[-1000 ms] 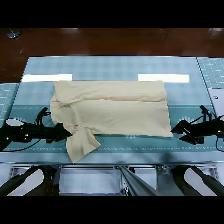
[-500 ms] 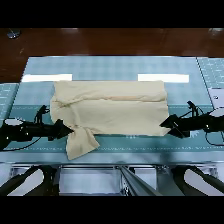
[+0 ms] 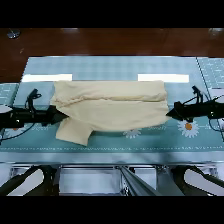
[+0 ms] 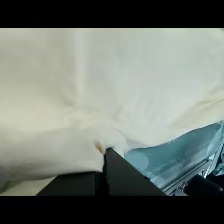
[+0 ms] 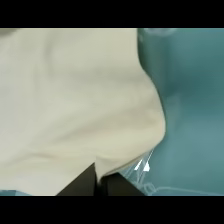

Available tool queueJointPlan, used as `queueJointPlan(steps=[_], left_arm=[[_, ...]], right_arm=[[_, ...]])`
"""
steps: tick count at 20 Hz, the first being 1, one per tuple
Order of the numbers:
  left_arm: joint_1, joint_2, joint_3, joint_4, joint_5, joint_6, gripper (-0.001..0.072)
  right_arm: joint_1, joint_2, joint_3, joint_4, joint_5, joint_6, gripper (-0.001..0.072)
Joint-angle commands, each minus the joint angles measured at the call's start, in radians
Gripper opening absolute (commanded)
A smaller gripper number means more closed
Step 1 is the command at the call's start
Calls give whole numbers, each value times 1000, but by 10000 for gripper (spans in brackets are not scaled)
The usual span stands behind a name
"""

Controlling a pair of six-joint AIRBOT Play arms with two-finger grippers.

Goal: Fold the shirts.

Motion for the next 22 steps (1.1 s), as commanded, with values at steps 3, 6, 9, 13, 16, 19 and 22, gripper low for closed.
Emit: queueJointPlan(steps=[3, 6, 9, 13, 16, 19, 22], left_arm=[[-29, -71, 212, 3, 112, -50, 29], [-85, -206, 350, 3, 131, -62, 29], [-108, -363, 515, 4, 131, -113, 29], [-107, -525, 696, 4, 130, -196, 29], [-107, -606, 771, 4, 126, -197, 29], [-107, -649, 789, -36, 113, -197, 178], [-76, -648, 852, 11, -10, -215, 702]], right_arm=[[1, -26, 212, 75, -76, 19, 30], [40, -140, 314, 93, -61, 19, 29], [98, -272, 425, 94, -94, 53, 30], [117, -439, 602, 93, -90, 117, 29], [118, -529, 699, 108, -73, 137, 30], [132, -571, 727, 153, -89, 100, 247], [99, -568, 762, 176, -43, 81, 625]])
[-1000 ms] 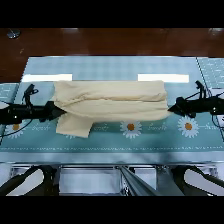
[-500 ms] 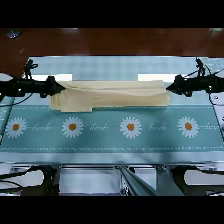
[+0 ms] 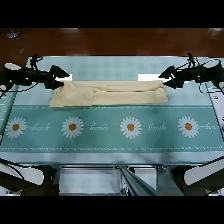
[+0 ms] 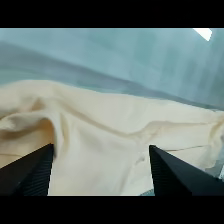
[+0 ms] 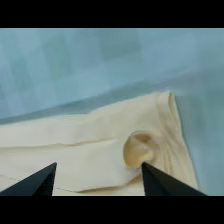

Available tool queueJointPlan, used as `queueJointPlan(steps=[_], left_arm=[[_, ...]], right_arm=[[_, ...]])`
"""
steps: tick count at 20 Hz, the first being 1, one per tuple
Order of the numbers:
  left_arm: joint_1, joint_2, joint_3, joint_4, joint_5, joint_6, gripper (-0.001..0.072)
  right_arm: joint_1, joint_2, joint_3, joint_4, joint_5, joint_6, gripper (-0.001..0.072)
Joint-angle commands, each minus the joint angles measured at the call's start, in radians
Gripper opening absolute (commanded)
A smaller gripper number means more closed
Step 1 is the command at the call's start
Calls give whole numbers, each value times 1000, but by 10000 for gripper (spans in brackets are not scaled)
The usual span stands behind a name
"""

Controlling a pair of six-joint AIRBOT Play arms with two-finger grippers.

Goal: Fold the shirts.

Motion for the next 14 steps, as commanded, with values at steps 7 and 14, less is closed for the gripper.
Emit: queueJointPlan(steps=[7, 14], left_arm=[[230, 276, -47, 538, -119, -281, 700], [-47, 808, -568, 358, 221, -166, 700]], right_arm=[[-204, 45, 42, -335, 335, -13, 625], [-132, 7, -62, -86, 101, -52, 621]])
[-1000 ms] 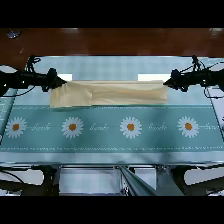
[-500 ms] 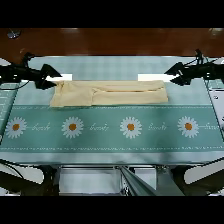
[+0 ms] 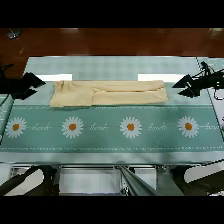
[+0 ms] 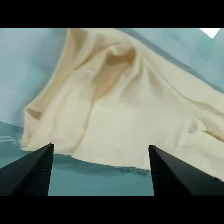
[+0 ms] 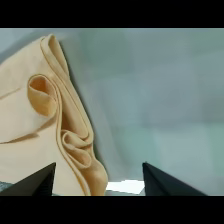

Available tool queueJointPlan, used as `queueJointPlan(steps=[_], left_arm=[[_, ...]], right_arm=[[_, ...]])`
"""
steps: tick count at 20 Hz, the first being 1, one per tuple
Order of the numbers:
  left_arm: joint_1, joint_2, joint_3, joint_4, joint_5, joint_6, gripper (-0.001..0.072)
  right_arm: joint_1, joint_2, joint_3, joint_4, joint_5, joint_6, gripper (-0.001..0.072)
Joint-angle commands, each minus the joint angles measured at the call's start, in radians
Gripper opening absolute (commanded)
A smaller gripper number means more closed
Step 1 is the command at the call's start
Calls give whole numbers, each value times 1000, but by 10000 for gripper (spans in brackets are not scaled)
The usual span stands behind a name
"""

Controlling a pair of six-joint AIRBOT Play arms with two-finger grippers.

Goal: Fold the shirts.

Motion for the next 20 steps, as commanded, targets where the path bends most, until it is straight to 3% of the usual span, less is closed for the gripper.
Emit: queueJointPlan(steps=[1, 4, 9, 10, 11, 12, 13, 14, 16, 20], left_arm=[[-151, 188, -170, -18, 94, 13, 700], [-288, 174, -164, -24, 34, 14, 700], [-438, 116, -129, -31, 44, 14, 699], [-447, 100, -117, -48, 48, 14, 699], [-452, 78, -102, -77, 47, 15, 694], [-452, 58, -88, -98, 44, 23, 527], [-452, 40, -74, -119, 35, 28, 76], [-451, 21, -56, -135, 32, 29, 29], [-461, -18, -16, -182, 17, 71, 29], [-570, -77, 23, -191, 143, 134, 28]], right_arm=[[47, -36, -6, 79, -77, -8, 621], [105, -91, 41, 77, -42, 11, 621], [179, -129, 68, 79, 29, 19, 614], [189, -129, 68, 80, 32, 19, 474], [192, -129, 68, 82, 47, 19, 107], [192, -119, 71, 64, 71, 24, 28], [192, -96, 71, 29, 91, 34, 28], [193, -53, 71, -37, 108, 34, 28], [196, 74, 25, -135, 110, 37, 28], [199, 457, -297, -105, 5, -11, 29]])
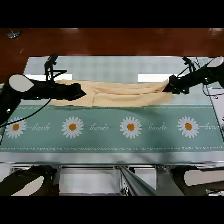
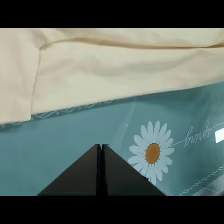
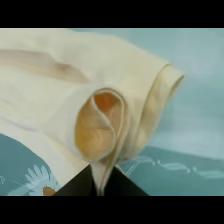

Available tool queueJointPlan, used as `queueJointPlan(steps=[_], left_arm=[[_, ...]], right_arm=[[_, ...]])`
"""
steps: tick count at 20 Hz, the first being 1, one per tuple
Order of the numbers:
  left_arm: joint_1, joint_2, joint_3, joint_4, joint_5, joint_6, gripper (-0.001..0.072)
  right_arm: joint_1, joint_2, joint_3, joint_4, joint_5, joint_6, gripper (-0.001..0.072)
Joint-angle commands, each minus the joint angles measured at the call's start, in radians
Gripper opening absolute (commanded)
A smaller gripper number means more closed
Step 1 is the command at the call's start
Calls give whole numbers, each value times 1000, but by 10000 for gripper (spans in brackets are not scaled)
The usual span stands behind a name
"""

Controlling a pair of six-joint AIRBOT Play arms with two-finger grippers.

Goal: Fold the shirts.

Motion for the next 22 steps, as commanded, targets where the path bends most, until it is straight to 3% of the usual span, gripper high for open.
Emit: queueJointPlan(steps=[1, 3, 10, 14, 19, 22], left_arm=[[-107, -62, 29, -25, 154, 58, 27], [-185, -123, 42, -26, 236, 58, 27], [-458, -427, 229, -26, 212, 14, 27], [-565, -581, 399, -49, 135, 1, 28], [-697, -779, 583, -226, -8, 2, 28], [-700, -806, 686, -236, -72, 2, 29]], right_arm=[[3, 329, -244, -21, -65, -32, 29], [3, 527, -369, -21, -79, -5, 29], [3, 908, -526, -21, -22, 140, 29], [3, 949, -526, 3, 3, 157, 29], [3, 948, -521, 97, -76, 149, 29], [3, 948, -521, 121, -73, 149, 29]])
